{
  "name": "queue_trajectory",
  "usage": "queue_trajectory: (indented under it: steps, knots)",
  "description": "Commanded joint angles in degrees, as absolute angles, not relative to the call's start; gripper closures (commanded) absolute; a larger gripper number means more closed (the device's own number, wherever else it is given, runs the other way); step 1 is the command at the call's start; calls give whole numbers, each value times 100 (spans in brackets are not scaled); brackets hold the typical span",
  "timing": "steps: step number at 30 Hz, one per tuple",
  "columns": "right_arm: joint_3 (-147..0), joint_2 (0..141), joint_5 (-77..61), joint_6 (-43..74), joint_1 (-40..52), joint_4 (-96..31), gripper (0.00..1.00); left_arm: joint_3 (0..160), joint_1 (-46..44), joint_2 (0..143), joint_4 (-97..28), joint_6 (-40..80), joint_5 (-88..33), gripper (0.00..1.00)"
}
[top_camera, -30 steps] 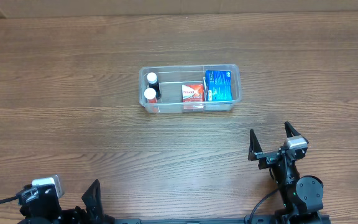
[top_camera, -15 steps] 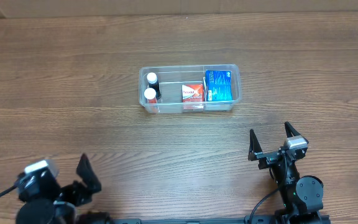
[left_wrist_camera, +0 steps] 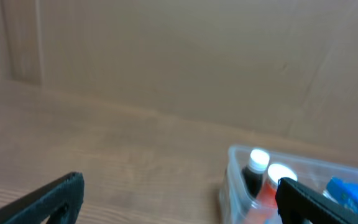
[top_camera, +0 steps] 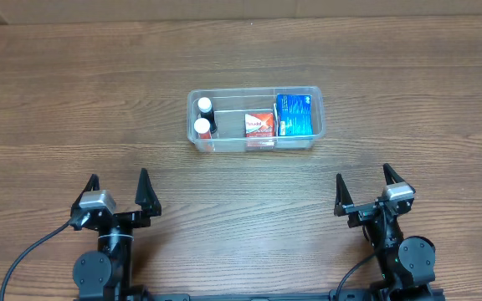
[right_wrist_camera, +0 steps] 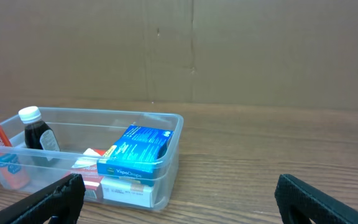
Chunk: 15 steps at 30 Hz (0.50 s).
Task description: Pack container
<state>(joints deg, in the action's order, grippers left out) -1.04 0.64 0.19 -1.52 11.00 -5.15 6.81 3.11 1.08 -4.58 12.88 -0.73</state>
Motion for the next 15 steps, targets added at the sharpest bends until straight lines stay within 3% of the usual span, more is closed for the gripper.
queue_trajectory:
  steps: [1, 6, 15]
  knots:
    - [-47, 16, -8, -174, 1133, -484, 0, 60, 331, 21, 338, 1181, -270, 0]
    - [-47, 16, -8, -174, 1133, -482, 0, 27, 248, 21, -423, 1177, -259, 0]
    - [-47, 16, -8, -174, 1133, -484, 0, 27, 263, 23, -425, 1177, -255, 0]
